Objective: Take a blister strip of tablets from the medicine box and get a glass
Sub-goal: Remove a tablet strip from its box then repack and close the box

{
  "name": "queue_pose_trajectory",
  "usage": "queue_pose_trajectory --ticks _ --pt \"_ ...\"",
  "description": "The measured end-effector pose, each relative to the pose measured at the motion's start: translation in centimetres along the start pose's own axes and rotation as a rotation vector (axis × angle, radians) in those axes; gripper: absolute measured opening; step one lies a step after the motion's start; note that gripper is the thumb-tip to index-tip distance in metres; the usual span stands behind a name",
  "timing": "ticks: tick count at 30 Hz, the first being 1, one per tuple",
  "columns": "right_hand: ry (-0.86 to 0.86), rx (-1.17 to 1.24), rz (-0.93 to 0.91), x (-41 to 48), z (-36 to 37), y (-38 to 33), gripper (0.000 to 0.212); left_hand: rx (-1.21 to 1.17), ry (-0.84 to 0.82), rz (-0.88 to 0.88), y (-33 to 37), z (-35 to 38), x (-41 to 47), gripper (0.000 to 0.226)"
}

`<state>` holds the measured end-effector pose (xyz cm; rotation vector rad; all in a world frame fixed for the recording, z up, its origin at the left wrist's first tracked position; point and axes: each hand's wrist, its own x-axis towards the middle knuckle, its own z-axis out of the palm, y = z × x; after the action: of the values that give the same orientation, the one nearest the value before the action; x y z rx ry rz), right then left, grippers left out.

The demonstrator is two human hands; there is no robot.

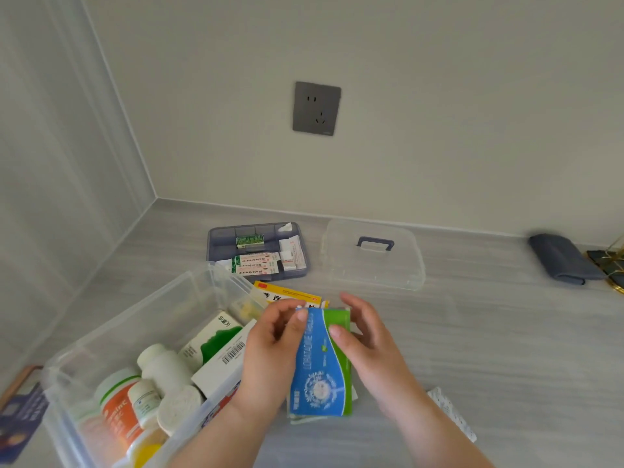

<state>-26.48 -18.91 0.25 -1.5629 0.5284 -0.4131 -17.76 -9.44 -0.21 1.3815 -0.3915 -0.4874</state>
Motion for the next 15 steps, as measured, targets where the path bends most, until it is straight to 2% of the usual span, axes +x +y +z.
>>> queue_pose_trajectory --ticks 1,3,6,8,10,12,14,15 --pt "0.008 0.078 0.05 0.0 0.2 0.1 0.031 -0.021 0.051 0.015 0.4 -0.1 0.2 0.025" --pt "-0.032 0.089 0.091 0.1 0.5 -0.3 0.027 -0.047 0.095 0.03 1.3 -0.6 0.4 0.025" --pt "-0.122 -0.048 0.037 1.8 1.3 -2.2 0.029 -0.006 0.102 0.061 2.3 -2.5 0.4 0.026" --pt "-0.198 -0.169 -0.027 3.5 2.1 -4.0 0.034 0.112 0.126 0.132 2.5 -5.0 0.3 0.027" --pt "-0.264 -0.261 -0.081 5.4 3.5 -5.6 0.035 0.341 0.16 0.167 2.2 -8.0 0.3 0.027" --pt "-0.328 -0.349 -0.117 7.4 5.6 -6.9 0.03 0.741 0.145 0.094 1.6 -10.9 0.2 0.021" --pt "-0.423 -0.489 -0.162 9.2 8.1 -7.8 0.035 1.221 -0.045 0.013 0.7 -12.9 0.2 0.033" --pt "-0.478 -0.57 -0.174 9.9 9.3 -7.9 0.035 1.362 -0.152 -0.001 0.3 -13.3 0.1 0.039"
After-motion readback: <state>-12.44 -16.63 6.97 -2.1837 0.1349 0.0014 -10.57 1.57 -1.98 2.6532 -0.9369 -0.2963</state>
